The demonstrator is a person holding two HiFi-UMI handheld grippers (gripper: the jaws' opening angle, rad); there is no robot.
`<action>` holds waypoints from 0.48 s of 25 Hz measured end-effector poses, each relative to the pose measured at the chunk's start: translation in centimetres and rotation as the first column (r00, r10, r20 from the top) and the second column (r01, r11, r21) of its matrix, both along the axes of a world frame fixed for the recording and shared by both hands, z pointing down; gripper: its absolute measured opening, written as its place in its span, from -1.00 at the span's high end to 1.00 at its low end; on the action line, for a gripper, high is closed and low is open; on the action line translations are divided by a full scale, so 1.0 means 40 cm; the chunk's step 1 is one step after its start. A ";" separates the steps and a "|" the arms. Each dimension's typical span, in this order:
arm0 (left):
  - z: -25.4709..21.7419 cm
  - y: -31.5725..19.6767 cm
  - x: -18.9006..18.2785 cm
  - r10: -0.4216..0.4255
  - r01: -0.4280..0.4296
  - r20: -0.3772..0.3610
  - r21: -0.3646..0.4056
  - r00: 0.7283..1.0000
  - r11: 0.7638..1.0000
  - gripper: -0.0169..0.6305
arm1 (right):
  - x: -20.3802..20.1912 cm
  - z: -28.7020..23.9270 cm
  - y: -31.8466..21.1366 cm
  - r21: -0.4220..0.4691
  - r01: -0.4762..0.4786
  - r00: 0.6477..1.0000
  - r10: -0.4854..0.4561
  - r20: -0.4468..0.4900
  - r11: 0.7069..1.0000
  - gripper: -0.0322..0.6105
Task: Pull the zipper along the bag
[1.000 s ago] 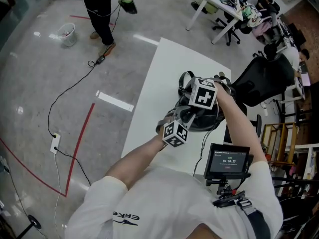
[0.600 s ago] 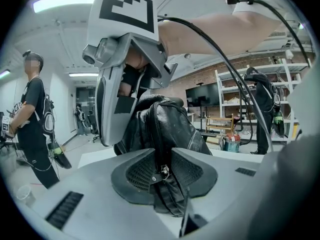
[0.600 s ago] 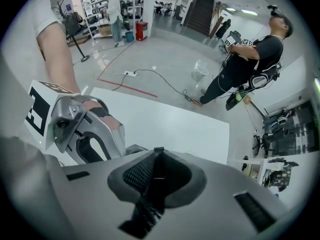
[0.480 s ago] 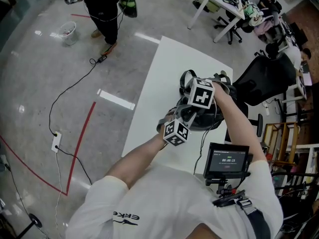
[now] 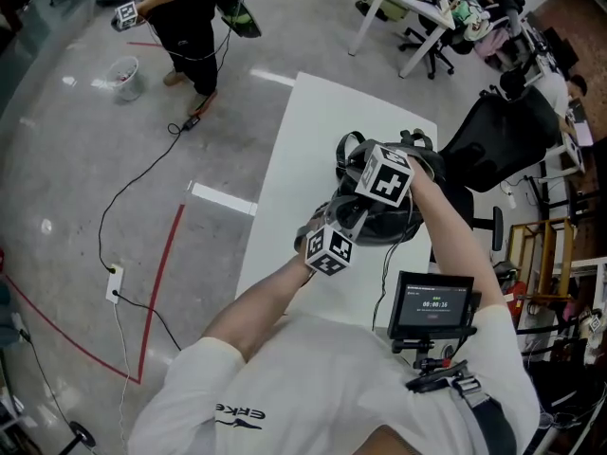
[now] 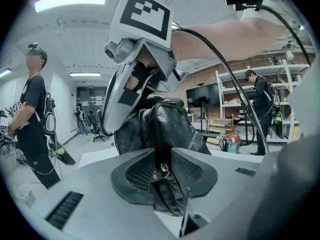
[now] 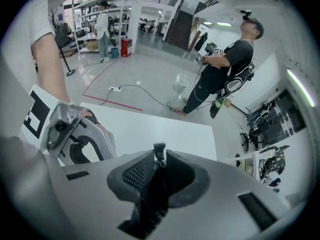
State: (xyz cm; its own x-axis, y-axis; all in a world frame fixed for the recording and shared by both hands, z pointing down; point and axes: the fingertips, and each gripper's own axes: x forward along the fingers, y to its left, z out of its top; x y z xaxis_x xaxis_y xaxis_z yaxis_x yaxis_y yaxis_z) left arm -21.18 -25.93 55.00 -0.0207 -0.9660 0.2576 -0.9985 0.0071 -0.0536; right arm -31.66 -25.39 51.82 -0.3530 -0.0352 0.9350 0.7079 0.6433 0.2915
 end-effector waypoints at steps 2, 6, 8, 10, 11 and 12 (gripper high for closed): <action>0.008 -0.001 -0.008 -0.003 0.003 -0.007 -0.004 1.000 1.000 0.64 | -0.007 -0.019 -0.011 -0.018 -0.026 0.998 0.027 0.056 1.000 0.73; 0.021 0.008 -0.021 -0.004 0.004 -0.013 -0.015 1.000 1.000 0.64 | -0.017 -0.074 -0.034 -0.046 -0.085 0.975 0.092 0.202 0.995 0.73; 0.021 0.014 -0.022 0.000 0.000 -0.010 -0.019 1.000 1.000 0.64 | -0.009 -0.111 -0.050 -0.072 -0.132 0.948 0.147 0.283 0.989 0.73; 0.024 0.020 -0.023 0.005 -0.005 -0.008 -0.025 1.000 1.000 0.64 | 0.010 -0.144 -0.071 -0.107 -0.189 0.910 0.215 0.354 0.976 0.73; 0.027 0.022 -0.025 0.007 -0.008 -0.006 -0.027 1.000 1.000 0.64 | 0.021 -0.157 -0.085 -0.127 -0.216 0.888 0.248 0.386 0.968 0.73; 0.030 0.022 -0.029 0.009 -0.009 -0.004 -0.029 1.000 1.000 0.64 | 0.032 -0.170 -0.100 -0.149 -0.243 0.864 0.283 0.417 0.959 0.73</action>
State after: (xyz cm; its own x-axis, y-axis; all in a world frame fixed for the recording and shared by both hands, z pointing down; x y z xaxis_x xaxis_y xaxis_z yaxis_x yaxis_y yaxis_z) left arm -22.36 -25.03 56.22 -0.0105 -0.9582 0.2859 -0.9988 -0.0038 -0.0495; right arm -30.37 -29.38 45.01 -0.7097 -0.1080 0.6962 0.3264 0.8253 0.4608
